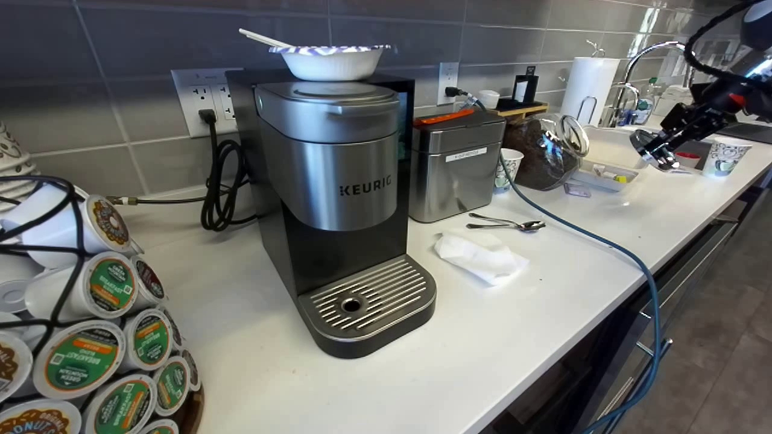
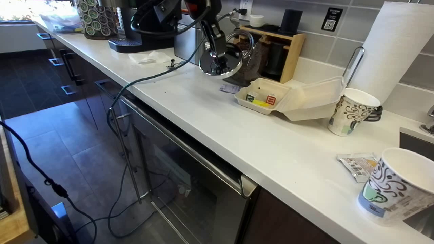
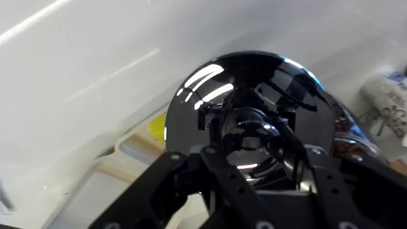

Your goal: Put the silver lid on its container

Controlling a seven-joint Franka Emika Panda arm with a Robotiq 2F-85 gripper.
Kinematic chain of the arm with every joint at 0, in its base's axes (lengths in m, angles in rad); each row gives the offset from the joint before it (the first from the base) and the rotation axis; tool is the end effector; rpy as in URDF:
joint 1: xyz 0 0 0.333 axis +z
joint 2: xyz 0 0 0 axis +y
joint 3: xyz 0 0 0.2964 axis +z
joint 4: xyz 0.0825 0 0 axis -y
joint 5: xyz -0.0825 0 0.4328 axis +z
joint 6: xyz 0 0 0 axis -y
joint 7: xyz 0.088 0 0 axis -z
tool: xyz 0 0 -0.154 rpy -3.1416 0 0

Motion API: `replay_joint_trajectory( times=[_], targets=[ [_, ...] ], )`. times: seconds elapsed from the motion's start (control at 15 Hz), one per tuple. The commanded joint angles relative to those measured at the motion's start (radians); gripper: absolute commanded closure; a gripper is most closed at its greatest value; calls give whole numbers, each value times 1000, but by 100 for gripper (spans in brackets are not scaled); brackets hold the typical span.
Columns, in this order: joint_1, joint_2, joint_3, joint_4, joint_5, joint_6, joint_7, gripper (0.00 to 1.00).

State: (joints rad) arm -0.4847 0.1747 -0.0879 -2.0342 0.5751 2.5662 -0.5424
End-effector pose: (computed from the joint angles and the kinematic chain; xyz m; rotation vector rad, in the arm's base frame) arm 0.5637 -0.3563 0.3072 -2.8383 0.6598 -0.7385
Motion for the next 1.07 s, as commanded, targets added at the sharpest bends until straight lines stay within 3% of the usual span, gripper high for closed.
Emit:
replay_joint_trajectory(
  times=[0.0,0.27,0.33,0.6,1.0],
  targets=[
    [45,-111,0,-117,200,-14,-164,79],
    [141,-127,-14,-162,352,107,-205,79],
    [116,-123,37,-165,396,150,-227,79],
    [152,-66,91,-110,545,278,-300,79],
    [151,50,113,25,528,296,-296,79]
  ],
)
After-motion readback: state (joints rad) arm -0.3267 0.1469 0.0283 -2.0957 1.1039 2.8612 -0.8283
